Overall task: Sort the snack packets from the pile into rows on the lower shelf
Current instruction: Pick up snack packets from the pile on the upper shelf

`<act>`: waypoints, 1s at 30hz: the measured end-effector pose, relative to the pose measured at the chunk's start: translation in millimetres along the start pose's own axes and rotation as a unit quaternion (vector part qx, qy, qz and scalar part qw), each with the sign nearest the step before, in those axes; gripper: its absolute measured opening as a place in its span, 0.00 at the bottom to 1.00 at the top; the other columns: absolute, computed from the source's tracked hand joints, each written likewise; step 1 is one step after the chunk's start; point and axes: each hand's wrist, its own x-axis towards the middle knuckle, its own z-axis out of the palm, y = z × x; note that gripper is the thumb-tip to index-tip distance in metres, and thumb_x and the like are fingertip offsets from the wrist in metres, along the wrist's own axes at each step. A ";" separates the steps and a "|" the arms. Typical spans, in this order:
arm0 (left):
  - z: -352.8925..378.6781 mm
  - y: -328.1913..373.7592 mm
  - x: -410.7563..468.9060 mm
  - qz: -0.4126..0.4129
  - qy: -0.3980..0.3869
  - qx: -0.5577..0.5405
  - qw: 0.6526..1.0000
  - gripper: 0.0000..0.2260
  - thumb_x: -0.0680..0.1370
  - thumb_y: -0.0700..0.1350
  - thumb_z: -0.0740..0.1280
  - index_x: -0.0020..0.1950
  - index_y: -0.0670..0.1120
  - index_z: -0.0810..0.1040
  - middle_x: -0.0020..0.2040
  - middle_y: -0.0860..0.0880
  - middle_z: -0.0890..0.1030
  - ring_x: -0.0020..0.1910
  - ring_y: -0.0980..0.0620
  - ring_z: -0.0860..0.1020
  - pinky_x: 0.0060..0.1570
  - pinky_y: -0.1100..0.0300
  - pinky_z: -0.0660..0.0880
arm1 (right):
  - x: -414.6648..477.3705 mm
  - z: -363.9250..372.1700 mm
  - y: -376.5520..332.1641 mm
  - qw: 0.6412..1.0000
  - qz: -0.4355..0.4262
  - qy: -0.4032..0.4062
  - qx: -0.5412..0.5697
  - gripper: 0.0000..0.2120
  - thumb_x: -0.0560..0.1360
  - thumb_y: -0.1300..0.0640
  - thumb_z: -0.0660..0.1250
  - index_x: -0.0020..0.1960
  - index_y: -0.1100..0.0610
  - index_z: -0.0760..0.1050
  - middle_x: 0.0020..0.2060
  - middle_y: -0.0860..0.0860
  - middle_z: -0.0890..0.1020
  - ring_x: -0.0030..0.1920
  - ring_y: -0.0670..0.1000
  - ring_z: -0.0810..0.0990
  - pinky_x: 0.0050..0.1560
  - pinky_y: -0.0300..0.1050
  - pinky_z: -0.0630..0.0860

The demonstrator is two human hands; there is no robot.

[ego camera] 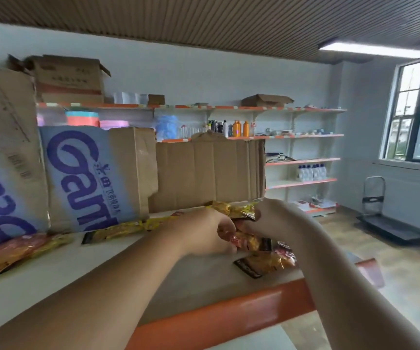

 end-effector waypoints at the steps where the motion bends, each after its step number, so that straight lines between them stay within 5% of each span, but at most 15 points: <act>1: 2.8 0.2 -0.8 -0.001 0.008 0.003 1.000 0.20 0.71 0.62 0.74 0.62 0.65 0.79 0.53 0.63 0.80 0.50 0.60 0.78 0.48 0.61 0.77 | -3.1 1.3 -0.1 1.000 -0.012 -0.002 0.010 0.15 0.74 0.40 0.71 0.45 0.52 0.78 0.42 0.50 0.81 0.40 0.48 0.78 0.34 0.43 0.70; 4: 0.5 0.1 -6.2 0.004 0.003 0.018 1.000 0.19 0.70 0.57 0.75 0.60 0.65 0.80 0.53 0.61 0.82 0.49 0.59 0.80 0.48 0.59 0.79 | -13.1 1.8 3.3 0.996 -0.057 -0.014 0.060 0.09 0.74 0.46 0.74 0.49 0.49 0.79 0.44 0.48 0.81 0.42 0.46 0.78 0.36 0.42 0.73; 9: -17.0 -12.7 -19.9 -0.030 -0.003 0.045 0.999 0.17 0.74 0.43 0.71 0.49 0.68 0.82 0.54 0.62 0.80 0.49 0.59 0.79 0.49 0.58 0.79 | -20.0 4.4 8.7 0.989 -0.115 -0.045 0.086 0.15 0.71 0.42 0.75 0.55 0.42 0.77 0.54 0.42 0.79 0.50 0.45 0.80 0.52 0.47 0.80; 11: -21.2 -14.9 -23.8 -0.046 -0.011 0.063 0.997 0.15 0.76 0.43 0.70 0.48 0.66 0.82 0.56 0.61 0.79 0.52 0.56 0.79 0.52 0.56 0.79 | -20.1 5.6 9.6 0.985 -0.129 -0.048 0.103 0.16 0.70 0.41 0.76 0.54 0.42 0.77 0.55 0.41 0.79 0.50 0.43 0.79 0.50 0.44 0.79; 16: -14.9 -4.8 -24.1 -0.046 -0.007 0.028 0.999 0.14 0.76 0.49 0.67 0.56 0.66 0.80 0.52 0.63 0.80 0.49 0.62 0.78 0.46 0.63 0.76 | -21.2 8.2 10.6 0.981 -0.152 -0.046 0.109 0.19 0.66 0.38 0.79 0.51 0.42 0.75 0.50 0.39 0.78 0.49 0.42 0.77 0.46 0.42 0.76; 21: -12.7 11.2 -24.1 -0.023 -0.090 0.024 0.995 0.21 0.71 0.53 0.59 0.60 0.76 0.74 0.57 0.61 0.78 0.57 0.56 0.78 0.60 0.51 0.77 | -19.8 7.6 11.2 0.986 -0.130 -0.026 0.098 0.18 0.69 0.41 0.76 0.53 0.43 0.74 0.51 0.44 0.79 0.48 0.47 0.78 0.50 0.49 0.79; 26: -19.7 4.6 -28.6 -0.059 -0.054 0.061 0.995 0.05 0.76 0.59 0.66 0.49 0.63 0.81 0.52 0.60 0.80 0.51 0.57 0.78 0.52 0.54 0.78 | -21.8 7.5 12.6 0.985 -0.134 -0.040 0.097 0.18 0.71 0.42 0.74 0.56 0.42 0.71 0.52 0.44 0.77 0.48 0.46 0.76 0.41 0.45 0.72; 30: -14.9 0.3 -29.9 -0.111 -0.020 0.123 0.986 0.17 0.71 0.68 0.73 0.44 0.56 0.75 0.47 0.59 0.76 0.44 0.59 0.75 0.38 0.57 0.71 | -23.2 7.2 11.8 0.987 -0.130 -0.039 0.087 0.20 0.71 0.38 0.73 0.59 0.43 0.72 0.52 0.44 0.77 0.48 0.47 0.76 0.41 0.45 0.72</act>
